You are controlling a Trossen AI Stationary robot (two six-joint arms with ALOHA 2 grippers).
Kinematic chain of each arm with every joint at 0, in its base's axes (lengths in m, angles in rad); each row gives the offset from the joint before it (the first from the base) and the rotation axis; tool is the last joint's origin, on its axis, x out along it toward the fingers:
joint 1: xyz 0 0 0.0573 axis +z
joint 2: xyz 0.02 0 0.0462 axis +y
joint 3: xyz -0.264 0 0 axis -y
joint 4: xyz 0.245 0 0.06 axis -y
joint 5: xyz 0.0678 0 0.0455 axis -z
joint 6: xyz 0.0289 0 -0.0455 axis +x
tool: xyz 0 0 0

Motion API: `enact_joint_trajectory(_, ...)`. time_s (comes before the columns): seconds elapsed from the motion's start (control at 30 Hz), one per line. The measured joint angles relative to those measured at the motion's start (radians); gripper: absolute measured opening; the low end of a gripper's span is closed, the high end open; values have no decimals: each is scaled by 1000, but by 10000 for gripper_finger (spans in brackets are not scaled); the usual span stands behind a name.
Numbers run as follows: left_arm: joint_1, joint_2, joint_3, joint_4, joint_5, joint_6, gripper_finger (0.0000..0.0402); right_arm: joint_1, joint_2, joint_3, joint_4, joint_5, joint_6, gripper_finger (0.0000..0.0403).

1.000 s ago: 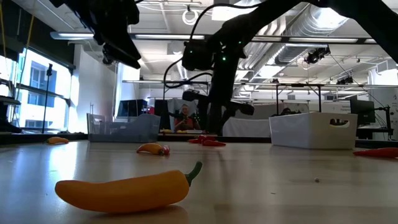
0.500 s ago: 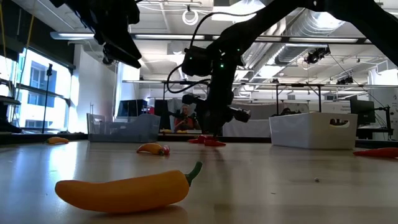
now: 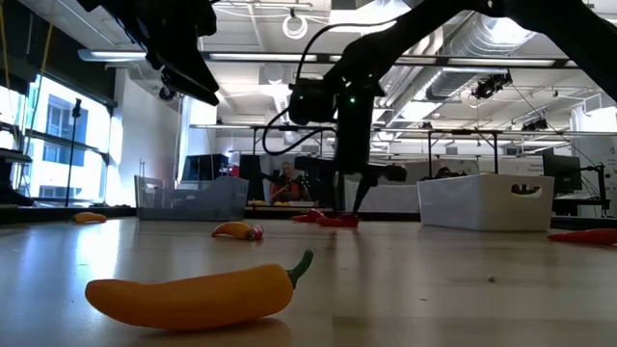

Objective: Sort produce into baskets
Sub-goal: Put the red chili pepper into the blue bin

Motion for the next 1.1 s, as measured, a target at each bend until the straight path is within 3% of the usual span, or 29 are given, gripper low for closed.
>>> enact_joint_trajectory(0.2, 0, 0, 0, 0, 0, 0, 200, 33, -9, -1, -98, -33, -61, 138)
enact_joint_trajectory(0.4, 0, 0, 0, 0, 0, 1, 200, 87, -14, -7, -213, -132, -170, 138)
enact_joint_trajectory(0.57, 0, 0, 0, 0, 0, 17, 200, 147, -76, -5, -274, -154, -199, 138)
enact_joint_trajectory(0.73, 0, 0, 0, 0, 0, 18, 200, 184, -164, -4, -295, -145, -95, 138)
enact_joint_trajectory(0.93, 0, 0, 0, 1, 0, 28, 200, 210, -180, -22, -497, -91, -6, 138)
enact_joint_trajectory(1.1, 0, 0, 0, 0, 0, 37, 200, 174, -243, -197, -281, -166, 105, 138)
